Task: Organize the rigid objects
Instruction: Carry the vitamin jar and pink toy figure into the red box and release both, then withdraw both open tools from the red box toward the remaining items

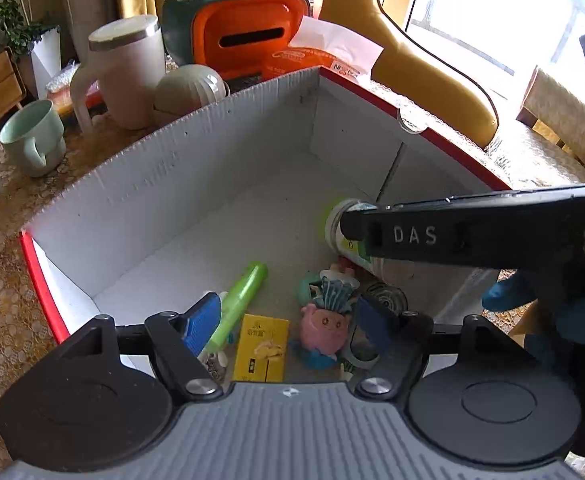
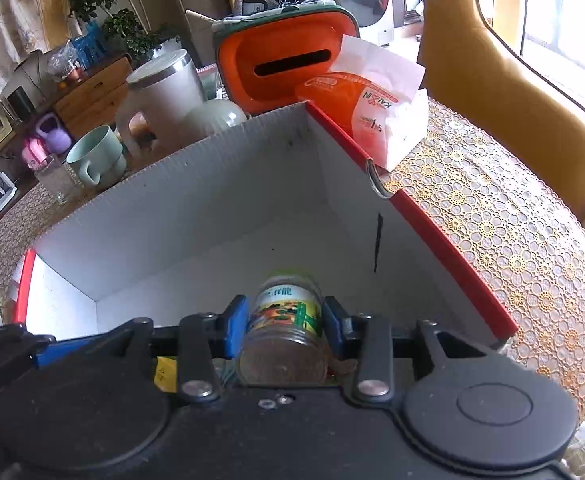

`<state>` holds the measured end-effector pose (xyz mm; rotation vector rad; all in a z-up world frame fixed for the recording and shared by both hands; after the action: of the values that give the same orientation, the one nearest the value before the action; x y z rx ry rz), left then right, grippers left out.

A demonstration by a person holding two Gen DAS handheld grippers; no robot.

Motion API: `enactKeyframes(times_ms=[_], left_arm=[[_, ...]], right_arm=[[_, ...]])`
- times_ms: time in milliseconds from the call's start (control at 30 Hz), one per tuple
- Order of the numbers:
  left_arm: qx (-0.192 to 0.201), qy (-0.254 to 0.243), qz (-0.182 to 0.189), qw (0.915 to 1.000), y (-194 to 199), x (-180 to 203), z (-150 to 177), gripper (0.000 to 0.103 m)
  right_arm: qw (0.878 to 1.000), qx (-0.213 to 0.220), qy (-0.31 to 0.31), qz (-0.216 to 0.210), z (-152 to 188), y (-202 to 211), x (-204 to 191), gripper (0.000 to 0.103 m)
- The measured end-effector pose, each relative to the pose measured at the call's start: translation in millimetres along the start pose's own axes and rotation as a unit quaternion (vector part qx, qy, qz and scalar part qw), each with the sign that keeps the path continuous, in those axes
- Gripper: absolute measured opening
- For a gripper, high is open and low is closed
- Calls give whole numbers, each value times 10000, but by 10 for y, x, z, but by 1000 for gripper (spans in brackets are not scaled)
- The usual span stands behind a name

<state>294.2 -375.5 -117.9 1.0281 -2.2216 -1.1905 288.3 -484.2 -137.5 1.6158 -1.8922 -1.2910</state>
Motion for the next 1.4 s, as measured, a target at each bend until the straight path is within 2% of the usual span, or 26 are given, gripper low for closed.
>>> enactKeyframes(times_ms=[200, 300, 633, 933, 1400], left_arm=[[35, 30, 28, 10000, 87, -30, 107, 75], [114, 72, 67, 9999, 187, -58, 138, 75], [501, 252, 130, 9983, 647, -150, 188, 75], [892, 435, -27, 9951, 1100, -361, 341, 75], [1308, 844, -262, 9875, 1703, -797, 786, 75]], right_arm=[[9999, 1, -67, -98, -10, 58, -21, 47], [9999, 74, -11, -123, -10, 147, -78, 54], [9985, 294, 232, -398, 61, 554, -355, 57], [9963, 459, 366, -632, 219, 847, -623, 67], [9906, 591, 452, -1147, 590, 1185, -1072, 85]])
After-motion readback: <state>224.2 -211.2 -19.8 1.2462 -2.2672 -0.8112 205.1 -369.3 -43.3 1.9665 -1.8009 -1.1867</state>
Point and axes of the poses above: each gripper's, at about its wrist camera, not at the fingertips, and y roughly against the way its jaws point, x to its right, z to its underside, the point moved 7 cm from there along -y, roughly the way its jaws point, and after that the axes turned 8 degrees about -y, right-handed, at the moved point
